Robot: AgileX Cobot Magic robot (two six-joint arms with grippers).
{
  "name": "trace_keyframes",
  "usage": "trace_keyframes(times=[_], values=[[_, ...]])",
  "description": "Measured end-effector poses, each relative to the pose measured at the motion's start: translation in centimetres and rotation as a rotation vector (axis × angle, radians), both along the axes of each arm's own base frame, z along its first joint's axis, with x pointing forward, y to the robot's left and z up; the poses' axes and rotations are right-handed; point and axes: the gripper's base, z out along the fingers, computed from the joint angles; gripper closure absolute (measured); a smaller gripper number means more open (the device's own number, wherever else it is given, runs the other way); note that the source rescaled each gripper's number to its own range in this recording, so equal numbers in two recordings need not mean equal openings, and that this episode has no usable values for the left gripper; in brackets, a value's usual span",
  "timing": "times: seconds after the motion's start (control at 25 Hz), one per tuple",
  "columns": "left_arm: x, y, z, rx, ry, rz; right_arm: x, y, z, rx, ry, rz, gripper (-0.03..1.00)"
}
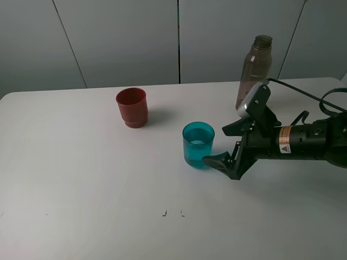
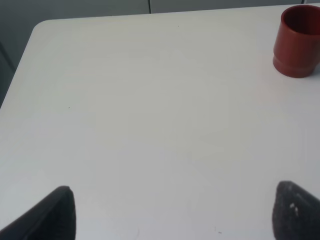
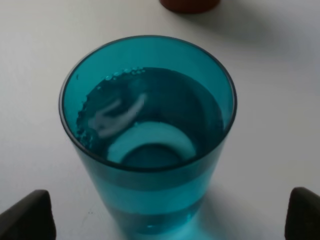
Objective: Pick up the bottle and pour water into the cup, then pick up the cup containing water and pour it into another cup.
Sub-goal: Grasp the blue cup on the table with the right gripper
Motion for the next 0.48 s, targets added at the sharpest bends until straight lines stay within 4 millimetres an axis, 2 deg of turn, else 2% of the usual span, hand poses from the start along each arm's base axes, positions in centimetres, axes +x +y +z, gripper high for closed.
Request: trace_keyframes(times=[0.2, 0.48], values=[[0.00, 0.00, 0.00, -0.006, 0.000, 0.003, -0.03, 0.02, -0.01, -0.002, 0.000, 0.006, -0.03], [0.00, 0.00, 0.00, -0.006, 0.000, 0.003, -0.91, 0.37, -0.23, -0.028, 0.013, 0.139, -0.03]])
